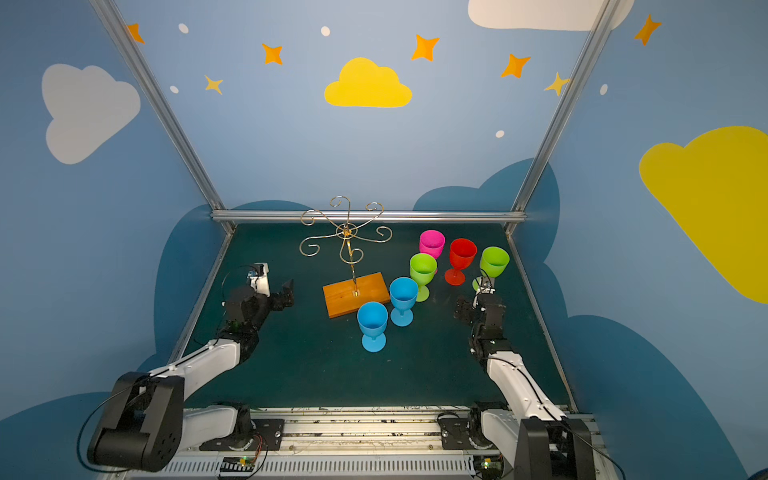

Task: Take the wine glass off the wine glass rack

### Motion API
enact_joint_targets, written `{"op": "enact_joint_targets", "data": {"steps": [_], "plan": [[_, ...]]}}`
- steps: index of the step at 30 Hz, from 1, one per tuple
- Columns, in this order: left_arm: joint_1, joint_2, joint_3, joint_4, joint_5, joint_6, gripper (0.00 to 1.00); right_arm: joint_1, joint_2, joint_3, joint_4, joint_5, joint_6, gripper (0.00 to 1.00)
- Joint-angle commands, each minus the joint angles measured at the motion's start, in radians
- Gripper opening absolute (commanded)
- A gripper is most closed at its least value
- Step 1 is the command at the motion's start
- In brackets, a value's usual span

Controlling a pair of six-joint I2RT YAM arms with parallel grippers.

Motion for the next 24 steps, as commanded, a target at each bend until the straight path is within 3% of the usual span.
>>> {"op": "enact_joint_targets", "data": {"steps": [1,6,9,13,16,24], "plan": [[0.018,-0.038,-0.007,0.023,-0.036,0.047,0.99,-0.035,0.064,0.002,0.163,-0.045,0.007,0.91],[0.031,-0.105,-0.073,-0.020,-0.069,0.119,0.99,-0.048,0.213,-0.017,0.319,-0.143,0.025,0.91],[0.033,0.004,-0.081,0.081,-0.079,0.097,0.99,-0.051,0.305,-0.020,0.412,-0.165,0.018,0.91],[0.053,0.180,-0.062,0.218,-0.061,0.072,1.00,-0.047,0.339,0.022,0.356,-0.174,0.019,0.91],[0.073,0.289,-0.048,0.312,-0.061,0.044,0.99,-0.040,0.335,0.020,0.356,-0.135,0.030,0.91],[0.097,0.265,-0.016,0.208,-0.006,0.039,0.99,0.055,0.371,0.079,0.297,0.036,0.001,0.92]]}}
